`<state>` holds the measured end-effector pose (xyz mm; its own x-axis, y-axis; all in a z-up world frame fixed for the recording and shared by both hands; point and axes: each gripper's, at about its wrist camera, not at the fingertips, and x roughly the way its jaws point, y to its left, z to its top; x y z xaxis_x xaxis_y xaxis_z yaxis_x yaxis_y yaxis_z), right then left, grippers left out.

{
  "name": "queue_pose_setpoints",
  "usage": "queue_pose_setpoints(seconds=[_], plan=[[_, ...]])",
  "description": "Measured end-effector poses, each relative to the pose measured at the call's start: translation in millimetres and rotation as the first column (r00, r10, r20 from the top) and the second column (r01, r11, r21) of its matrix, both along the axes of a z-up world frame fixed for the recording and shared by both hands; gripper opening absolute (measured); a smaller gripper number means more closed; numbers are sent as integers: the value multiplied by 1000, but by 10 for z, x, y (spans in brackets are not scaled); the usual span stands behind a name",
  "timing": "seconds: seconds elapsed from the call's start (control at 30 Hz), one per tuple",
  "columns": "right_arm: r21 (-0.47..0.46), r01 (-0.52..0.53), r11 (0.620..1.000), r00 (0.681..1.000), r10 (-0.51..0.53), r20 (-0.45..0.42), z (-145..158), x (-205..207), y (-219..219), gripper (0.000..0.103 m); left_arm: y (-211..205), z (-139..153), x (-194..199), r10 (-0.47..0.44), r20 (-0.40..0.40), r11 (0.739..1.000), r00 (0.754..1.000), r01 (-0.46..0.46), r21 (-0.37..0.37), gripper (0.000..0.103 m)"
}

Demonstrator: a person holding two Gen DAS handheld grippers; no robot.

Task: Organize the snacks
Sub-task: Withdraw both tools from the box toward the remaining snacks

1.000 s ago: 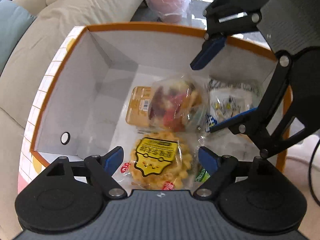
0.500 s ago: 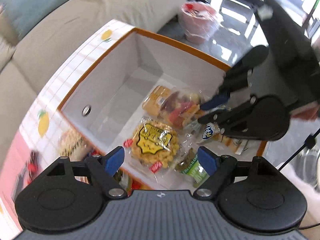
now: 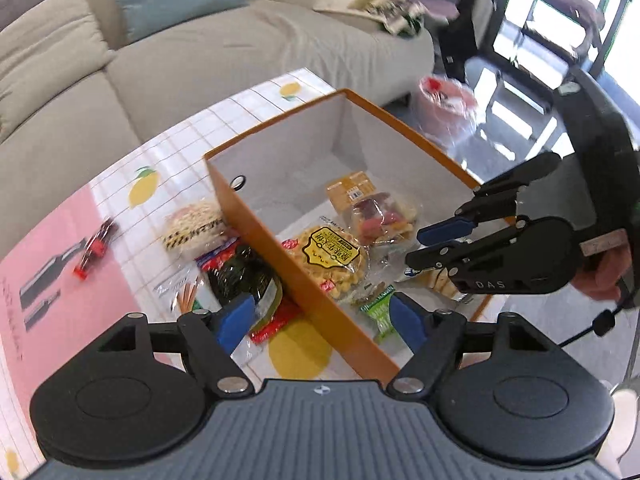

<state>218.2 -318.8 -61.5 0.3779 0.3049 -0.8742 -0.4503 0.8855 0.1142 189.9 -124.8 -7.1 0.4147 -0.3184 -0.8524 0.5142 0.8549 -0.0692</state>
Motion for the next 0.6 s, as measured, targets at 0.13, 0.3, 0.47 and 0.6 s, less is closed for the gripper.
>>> queue_pose_setpoints(seconds=[0.13,0.3,0.47,0.6], plan=[[64,37,997,998,-41,58,261,-236,132,26,263,138,-217,57,20,993,998,-54,-106,90],[166,147,975,981,-166,105,527,-570,283,39,600,233,-440,166,70,976,984,-153,-155,90],[272,254,928,948,-295,122,626,-907,472,41,968,209,-675,240,47,949,970,-223,-224,90],[316,287,904,925,-347,153,621,-1162,729,43,1186,73,-808,292,25,934,956,-280,-224,90]])
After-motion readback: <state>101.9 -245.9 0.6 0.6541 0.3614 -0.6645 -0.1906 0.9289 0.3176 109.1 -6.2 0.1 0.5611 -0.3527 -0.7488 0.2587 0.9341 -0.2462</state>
